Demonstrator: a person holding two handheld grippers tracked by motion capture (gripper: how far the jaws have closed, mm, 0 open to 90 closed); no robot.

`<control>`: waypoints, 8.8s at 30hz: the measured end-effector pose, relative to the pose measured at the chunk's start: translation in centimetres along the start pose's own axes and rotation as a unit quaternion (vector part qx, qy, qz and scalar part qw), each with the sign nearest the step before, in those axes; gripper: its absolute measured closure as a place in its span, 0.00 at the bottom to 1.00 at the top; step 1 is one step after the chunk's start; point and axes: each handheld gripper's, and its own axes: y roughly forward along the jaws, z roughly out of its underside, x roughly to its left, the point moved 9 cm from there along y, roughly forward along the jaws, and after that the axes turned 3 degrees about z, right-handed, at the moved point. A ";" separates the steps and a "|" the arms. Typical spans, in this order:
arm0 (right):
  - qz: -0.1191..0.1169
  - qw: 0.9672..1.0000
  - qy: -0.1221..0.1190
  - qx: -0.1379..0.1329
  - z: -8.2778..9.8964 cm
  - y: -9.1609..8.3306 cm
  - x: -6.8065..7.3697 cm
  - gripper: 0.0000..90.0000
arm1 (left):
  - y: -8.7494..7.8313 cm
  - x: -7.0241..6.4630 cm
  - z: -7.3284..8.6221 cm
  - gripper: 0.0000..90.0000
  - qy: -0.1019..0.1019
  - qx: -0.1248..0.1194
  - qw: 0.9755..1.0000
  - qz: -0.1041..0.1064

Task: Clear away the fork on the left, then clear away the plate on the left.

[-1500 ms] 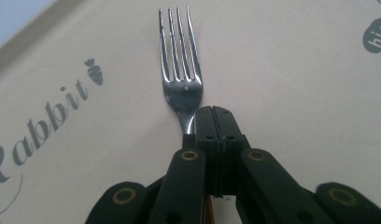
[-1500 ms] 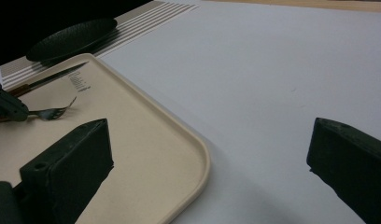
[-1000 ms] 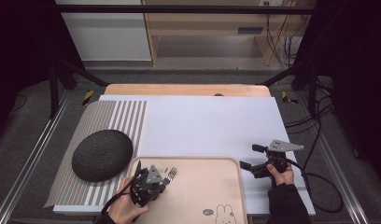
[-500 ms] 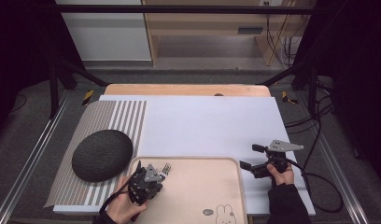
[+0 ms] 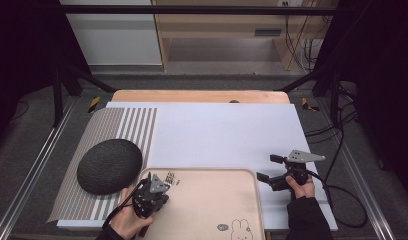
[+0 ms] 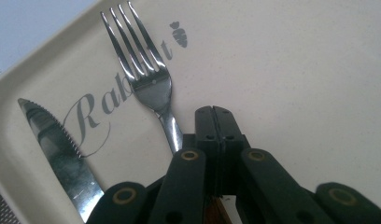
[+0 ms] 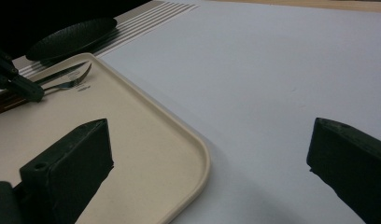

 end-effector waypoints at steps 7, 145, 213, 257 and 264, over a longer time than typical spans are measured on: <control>0.000 1.000 0.001 0.000 0.0 0.0 0.0 0.00 | -0.3 0.5 0.5 1.00 -0.009 -0.001 1.000 -0.006; 0.006 1.000 0.003 -0.001 0.0 0.0 -0.2 0.00 | -10.1 11.0 7.4 0.07 0.220 0.056 0.963 -0.147; 0.005 1.000 0.004 -0.001 0.0 0.0 -0.1 0.00 | -5.6 12.0 9.3 0.63 0.349 0.059 0.875 -0.329; 0.006 1.000 0.003 0.000 0.1 0.0 -0.1 0.00 | -4.5 11.9 9.7 0.89 0.399 0.060 0.847 -0.345; 0.006 1.000 0.003 0.000 0.1 0.0 -0.1 0.00 | -4.6 11.9 9.7 0.90 0.402 0.064 0.844 -0.350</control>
